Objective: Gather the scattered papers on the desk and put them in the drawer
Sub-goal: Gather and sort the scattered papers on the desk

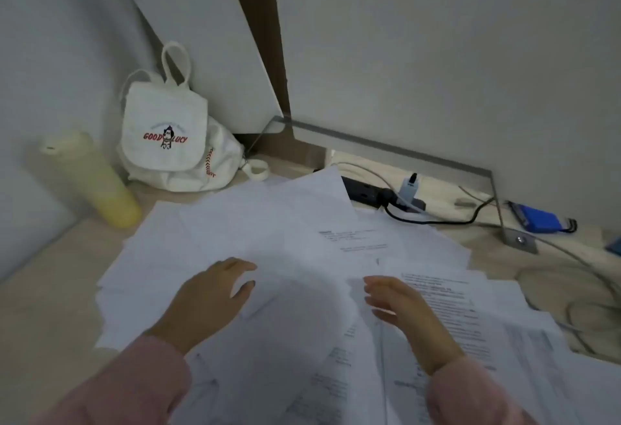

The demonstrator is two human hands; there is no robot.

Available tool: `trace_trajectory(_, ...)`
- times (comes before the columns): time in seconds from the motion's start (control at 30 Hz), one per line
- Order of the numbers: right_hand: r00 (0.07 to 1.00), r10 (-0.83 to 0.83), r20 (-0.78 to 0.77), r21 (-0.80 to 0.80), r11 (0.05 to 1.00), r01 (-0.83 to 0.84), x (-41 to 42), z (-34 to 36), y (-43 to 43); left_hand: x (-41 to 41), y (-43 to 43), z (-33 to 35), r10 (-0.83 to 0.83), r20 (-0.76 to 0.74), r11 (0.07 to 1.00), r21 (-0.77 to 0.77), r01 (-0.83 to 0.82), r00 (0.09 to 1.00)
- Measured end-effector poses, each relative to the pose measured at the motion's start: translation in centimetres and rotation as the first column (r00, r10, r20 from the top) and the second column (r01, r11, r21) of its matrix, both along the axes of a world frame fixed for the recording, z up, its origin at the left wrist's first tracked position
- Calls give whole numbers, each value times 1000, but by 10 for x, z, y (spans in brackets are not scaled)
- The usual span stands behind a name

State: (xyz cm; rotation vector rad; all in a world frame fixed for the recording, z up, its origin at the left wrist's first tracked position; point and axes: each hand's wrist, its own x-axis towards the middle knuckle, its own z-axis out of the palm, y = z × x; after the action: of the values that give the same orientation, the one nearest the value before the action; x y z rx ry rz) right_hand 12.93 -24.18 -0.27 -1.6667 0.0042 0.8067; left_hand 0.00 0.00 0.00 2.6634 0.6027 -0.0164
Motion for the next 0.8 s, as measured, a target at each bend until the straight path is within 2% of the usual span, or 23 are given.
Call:
trace_trajectory(0.13,999,-17,43,-63,998,20,-27,-42,4,0,-10,-54,-41,-114,990,130,56,993)
trace_trajectory(0.3,975,-189,-114,133,970,203,-58,-72,3,15,-27,-101,54,-191,975,221,-10,980)
trace_trajectory(0.37,954,-216,-209,216,941,260,-67,-78,2,15,-31,-113,65,-111,950,310,-28,992)
trace_trajectory(0.43,947,-196,-253,268,927,264,-74,-80,2,15,-27,-119,-16,11,931,365,11,1000)
trace_trajectory(0.57,980,-102,-172,233,962,141,-79,-86,12,15,-10,-121,-135,97,853,519,66,986)
trace_trajectory(0.7,991,-19,-130,227,973,48,-80,-90,23,7,-4,-124,-159,167,878,474,62,973)
trace_trajectory(0.8,996,-1,-92,214,977,21,-81,-91,28,-3,-2,-119,-108,291,946,324,8,951)
